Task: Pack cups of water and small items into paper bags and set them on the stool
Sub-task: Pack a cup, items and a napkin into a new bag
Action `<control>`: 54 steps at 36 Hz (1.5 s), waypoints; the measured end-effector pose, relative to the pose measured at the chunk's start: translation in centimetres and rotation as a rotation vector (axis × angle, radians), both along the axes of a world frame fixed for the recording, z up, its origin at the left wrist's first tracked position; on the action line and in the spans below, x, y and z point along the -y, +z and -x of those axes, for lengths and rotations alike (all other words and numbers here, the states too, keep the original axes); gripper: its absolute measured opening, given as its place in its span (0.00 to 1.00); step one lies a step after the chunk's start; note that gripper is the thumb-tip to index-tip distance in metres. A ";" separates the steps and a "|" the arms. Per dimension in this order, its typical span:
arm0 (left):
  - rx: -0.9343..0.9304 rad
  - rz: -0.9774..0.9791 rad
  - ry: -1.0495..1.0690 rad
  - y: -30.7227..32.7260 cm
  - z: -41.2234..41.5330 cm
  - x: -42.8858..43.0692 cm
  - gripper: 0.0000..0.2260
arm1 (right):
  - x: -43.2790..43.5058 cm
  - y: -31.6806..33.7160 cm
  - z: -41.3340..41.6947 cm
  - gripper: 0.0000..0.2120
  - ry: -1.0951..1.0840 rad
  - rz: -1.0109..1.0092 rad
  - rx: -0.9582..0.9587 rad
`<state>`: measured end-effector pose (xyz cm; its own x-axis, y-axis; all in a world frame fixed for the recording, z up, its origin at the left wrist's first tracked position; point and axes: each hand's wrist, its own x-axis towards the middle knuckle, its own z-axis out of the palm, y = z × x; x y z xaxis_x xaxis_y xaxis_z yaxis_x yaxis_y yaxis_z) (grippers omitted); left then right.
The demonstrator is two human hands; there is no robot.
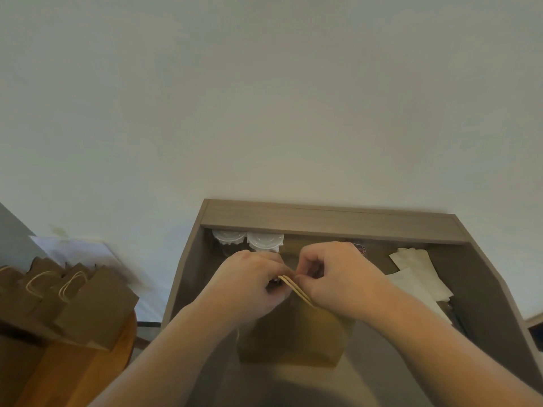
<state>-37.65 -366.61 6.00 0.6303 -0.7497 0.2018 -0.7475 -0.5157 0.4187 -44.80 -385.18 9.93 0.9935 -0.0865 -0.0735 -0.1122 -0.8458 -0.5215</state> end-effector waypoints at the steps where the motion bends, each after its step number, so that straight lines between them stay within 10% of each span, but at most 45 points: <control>1: -0.007 -0.008 0.003 0.1 0.0 0.0 0.10 | -0.1 0.0 0.1 0.07 0.002 0.005 0.003; 54: 0.030 -0.060 0.017 0.0 0.2 -1.6 0.11 | 0.7 0.8 0.6 0.16 0.060 0.227 -0.139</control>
<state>-37.88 -365.00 6.05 0.6371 -0.7505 0.1759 -0.7503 -0.5516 0.3644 -45.37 -385.84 10.77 0.9790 -0.0574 -0.1955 -0.1156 -0.9466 -0.3011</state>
